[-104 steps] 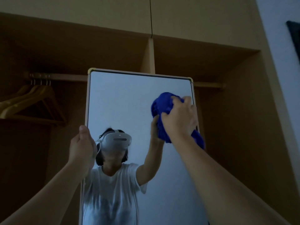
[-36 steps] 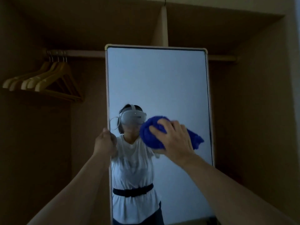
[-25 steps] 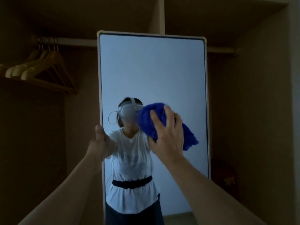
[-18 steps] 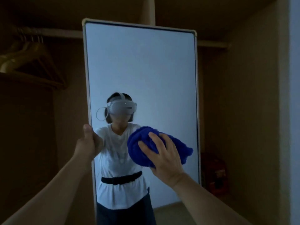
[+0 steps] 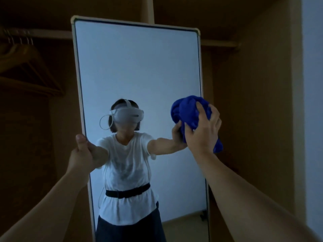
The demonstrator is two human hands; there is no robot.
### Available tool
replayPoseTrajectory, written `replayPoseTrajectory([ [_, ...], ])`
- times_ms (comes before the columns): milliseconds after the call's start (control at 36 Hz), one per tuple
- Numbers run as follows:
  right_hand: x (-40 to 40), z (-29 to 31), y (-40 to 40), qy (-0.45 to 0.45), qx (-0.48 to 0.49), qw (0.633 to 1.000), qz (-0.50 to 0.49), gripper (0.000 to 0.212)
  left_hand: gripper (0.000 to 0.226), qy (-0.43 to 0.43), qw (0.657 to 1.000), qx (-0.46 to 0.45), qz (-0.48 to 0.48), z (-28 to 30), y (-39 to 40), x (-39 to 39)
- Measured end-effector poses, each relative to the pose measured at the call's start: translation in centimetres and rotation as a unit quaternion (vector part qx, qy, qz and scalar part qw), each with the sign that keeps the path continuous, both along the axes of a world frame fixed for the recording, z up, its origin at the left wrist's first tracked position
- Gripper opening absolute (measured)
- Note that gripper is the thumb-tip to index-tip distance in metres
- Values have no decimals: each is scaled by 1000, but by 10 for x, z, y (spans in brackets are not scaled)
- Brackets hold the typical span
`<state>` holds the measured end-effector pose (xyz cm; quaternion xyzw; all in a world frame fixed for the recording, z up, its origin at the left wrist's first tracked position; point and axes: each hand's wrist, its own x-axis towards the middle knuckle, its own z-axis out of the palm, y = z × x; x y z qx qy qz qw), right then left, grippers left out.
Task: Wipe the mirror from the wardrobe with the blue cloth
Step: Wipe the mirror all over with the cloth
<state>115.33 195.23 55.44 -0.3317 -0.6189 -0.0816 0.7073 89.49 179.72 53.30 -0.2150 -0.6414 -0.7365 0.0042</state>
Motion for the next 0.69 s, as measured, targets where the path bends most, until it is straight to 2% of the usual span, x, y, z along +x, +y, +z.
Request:
replayPoseTrajectory([
  [222, -7, -83, -4, 3, -11, 999, 43, 68, 76, -8, 1000, 14, 6, 8, -6, 21],
  [361, -20, -128, -21, -41, 3, 997, 59, 53, 67, -21, 997, 53, -56, 6, -5, 24],
  [417, -28, -139, -29, -43, 13, 997, 62, 51, 67, -24, 996, 53, -66, 4, -5, 19],
  [528, -34, -137, -33, -40, 37, 997, 48, 50, 73, -1, 1000, 7, -5, -5, -9, 10],
  [583, -33, -131, -34, -70, 56, 995, 48, 53, 69, -31, 999, -8, -13, -21, -12, 8],
  [639, -35, -120, -36, -95, 75, 991, 50, 54, 80, -64, 996, -7, -66, -42, -17, 11],
  [694, -40, -106, -40, -104, 81, 990, 44, 53, 109, -44, 988, -43, -144, -63, -21, 14],
])
